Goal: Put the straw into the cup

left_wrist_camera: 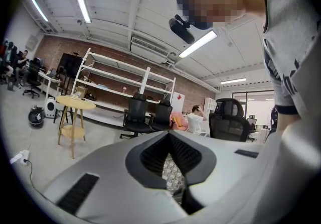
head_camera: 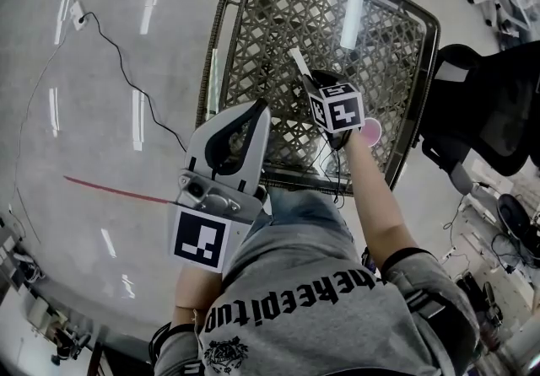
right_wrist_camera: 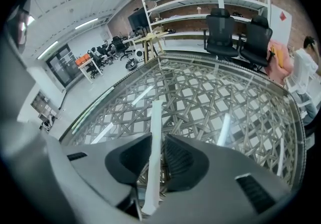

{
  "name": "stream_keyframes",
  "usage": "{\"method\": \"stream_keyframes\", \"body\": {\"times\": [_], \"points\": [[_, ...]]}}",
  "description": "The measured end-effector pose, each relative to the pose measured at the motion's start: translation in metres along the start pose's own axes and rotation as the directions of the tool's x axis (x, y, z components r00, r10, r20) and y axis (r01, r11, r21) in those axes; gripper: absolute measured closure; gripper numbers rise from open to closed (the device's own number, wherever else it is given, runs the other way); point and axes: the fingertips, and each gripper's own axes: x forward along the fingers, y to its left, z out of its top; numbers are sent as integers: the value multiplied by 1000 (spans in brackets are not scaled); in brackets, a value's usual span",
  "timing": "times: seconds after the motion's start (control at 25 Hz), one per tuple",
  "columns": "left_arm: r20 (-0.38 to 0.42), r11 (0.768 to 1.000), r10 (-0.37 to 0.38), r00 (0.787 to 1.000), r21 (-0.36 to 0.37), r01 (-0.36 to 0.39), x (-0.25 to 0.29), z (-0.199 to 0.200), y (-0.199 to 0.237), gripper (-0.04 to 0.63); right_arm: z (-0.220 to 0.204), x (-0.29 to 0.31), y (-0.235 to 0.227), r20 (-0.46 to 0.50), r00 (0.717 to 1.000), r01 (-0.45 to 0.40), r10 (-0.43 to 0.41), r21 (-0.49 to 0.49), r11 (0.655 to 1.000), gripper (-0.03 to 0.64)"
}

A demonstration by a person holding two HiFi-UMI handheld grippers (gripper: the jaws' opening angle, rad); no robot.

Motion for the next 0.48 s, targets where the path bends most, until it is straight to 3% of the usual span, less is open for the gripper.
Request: {"method": "stream_keyframes", "body": {"times": [0.08, 0.48], "points": [[0, 1000, -1, 1000, 1, 1, -1, 0, -1, 572, -1, 0, -3, -8, 1000, 26, -27, -15, 1000, 541], [5, 1000, -4, 1000, 13, 4, -12, 3, -1, 572, 4, -6, 2, 33, 997, 71, -71, 0, 998, 553]]}}
